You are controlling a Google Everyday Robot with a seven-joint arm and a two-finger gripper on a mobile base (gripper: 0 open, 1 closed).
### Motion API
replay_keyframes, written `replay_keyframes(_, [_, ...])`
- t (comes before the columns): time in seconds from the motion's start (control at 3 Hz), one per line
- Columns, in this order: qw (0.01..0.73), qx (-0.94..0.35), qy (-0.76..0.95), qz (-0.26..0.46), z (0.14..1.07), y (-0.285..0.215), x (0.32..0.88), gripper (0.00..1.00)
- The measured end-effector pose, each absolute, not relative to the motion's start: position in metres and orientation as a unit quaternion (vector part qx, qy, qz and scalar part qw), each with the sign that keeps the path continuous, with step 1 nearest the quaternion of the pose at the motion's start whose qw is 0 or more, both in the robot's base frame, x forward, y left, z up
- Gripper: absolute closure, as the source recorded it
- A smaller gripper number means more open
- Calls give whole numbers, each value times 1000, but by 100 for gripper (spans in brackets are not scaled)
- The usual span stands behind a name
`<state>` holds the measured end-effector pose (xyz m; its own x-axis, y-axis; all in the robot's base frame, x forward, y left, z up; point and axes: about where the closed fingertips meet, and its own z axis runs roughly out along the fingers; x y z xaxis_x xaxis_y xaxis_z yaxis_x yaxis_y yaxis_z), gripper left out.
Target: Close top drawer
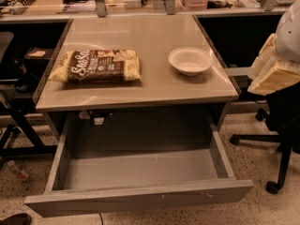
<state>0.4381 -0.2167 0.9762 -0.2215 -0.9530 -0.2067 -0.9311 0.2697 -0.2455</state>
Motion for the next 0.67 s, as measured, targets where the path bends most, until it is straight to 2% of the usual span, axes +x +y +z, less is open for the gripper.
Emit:
replay_keyframes(0.33, [159,-603,781,-34,976,-217,438,87])
replay_keyframes(0.67, [159,-603,781,-34,976,-217,438,100])
